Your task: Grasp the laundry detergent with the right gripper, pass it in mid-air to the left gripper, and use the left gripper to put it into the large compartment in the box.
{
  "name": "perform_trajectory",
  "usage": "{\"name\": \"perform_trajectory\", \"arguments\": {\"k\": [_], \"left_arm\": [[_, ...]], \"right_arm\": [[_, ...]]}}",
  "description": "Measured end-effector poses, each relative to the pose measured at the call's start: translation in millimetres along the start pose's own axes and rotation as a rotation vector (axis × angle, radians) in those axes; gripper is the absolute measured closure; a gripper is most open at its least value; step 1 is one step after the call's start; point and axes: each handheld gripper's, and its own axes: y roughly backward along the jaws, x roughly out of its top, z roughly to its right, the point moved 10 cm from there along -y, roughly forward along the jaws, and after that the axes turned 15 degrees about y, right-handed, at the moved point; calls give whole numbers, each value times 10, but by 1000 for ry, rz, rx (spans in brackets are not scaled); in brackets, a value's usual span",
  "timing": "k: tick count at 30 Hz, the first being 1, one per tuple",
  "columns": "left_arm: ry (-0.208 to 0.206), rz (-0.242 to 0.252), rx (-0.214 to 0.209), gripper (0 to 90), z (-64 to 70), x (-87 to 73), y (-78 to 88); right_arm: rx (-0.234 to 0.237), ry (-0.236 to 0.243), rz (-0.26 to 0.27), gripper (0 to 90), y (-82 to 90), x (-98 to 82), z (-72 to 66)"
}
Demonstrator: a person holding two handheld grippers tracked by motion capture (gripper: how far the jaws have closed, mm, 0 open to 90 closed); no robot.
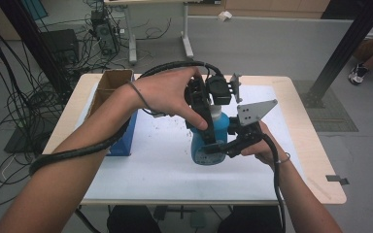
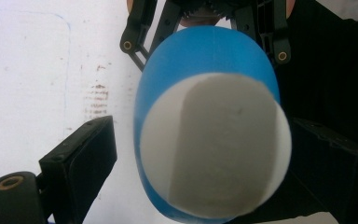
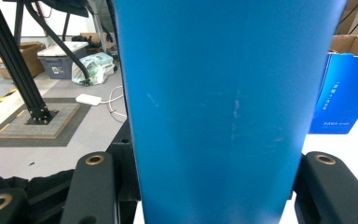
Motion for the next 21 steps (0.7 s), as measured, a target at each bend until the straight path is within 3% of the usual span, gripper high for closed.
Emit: {"name": "perform_trajectory", "arguments": {"k": [21], "left_arm": [[-6, 4, 2, 106, 10, 26, 6]], "right_arm": [[-4, 1, 0, 448, 17, 2, 5]]}}
